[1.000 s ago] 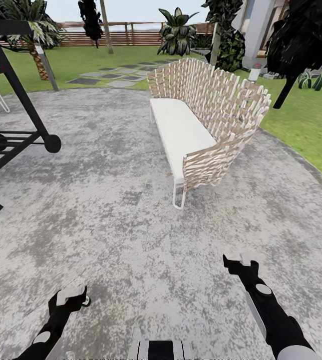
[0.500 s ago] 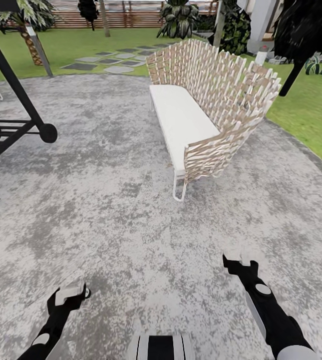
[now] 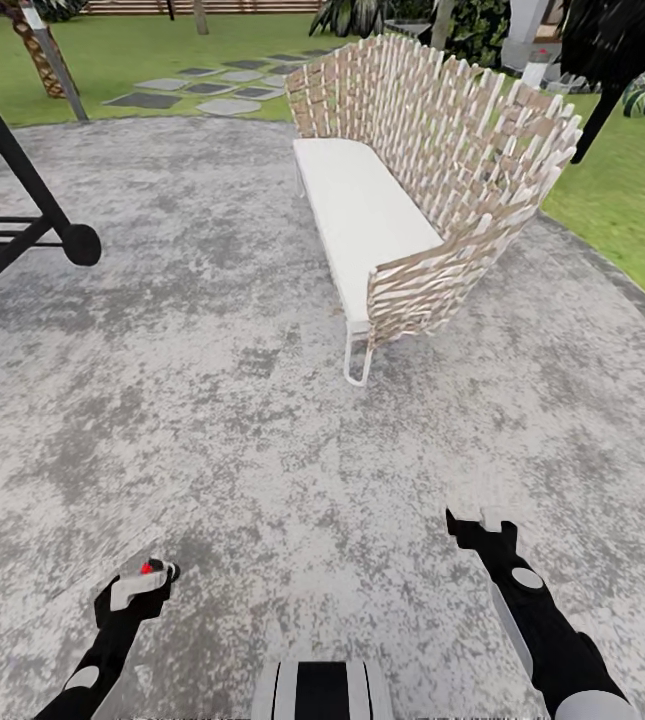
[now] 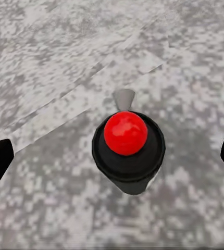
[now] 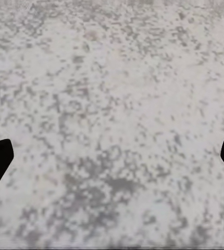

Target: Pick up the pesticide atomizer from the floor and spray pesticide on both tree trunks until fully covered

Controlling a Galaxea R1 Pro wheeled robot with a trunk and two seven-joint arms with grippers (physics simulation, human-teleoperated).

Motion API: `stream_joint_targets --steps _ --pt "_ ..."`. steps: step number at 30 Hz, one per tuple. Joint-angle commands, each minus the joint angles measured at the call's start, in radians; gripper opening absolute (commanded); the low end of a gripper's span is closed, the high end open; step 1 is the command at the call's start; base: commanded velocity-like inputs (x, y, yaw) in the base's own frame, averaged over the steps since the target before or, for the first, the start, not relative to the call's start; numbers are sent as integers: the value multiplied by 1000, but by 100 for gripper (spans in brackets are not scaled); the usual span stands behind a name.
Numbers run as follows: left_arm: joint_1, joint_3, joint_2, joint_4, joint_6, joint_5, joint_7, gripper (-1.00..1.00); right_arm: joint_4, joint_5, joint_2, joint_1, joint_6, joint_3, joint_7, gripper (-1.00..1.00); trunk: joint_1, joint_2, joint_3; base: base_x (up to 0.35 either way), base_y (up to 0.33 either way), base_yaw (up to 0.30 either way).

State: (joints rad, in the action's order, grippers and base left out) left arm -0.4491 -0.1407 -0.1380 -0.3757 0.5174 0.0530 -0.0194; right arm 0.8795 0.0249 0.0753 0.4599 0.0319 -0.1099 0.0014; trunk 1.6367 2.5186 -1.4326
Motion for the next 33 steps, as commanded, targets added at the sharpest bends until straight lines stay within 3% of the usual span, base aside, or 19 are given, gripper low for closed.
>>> stream_joint_targets --steps 1,9,19,27,33 --pt "0 0 0 1 3 5 -2 100 1 3 0 0 3 -1 0 100 0 0 -5 0 0 -114" --pt "0 0 0 0 4 7 -2 100 2 1 0 0 3 -1 0 100 4 2 -44 0 0 -50" --pt "0 -2 -1 0 5 7 -2 100 3 1 0 0 3 -1 0 100 4 2 -46 0 0 -1" --pt "0 0 0 0 5 6 -2 100 3 1 0 0 3 -1 0 100 7 4 -77 0 0 0" --pt "0 -2 0 0 6 5 -2 100 3 1 0 0 3 -1 0 100 7 4 -77 0 0 0"
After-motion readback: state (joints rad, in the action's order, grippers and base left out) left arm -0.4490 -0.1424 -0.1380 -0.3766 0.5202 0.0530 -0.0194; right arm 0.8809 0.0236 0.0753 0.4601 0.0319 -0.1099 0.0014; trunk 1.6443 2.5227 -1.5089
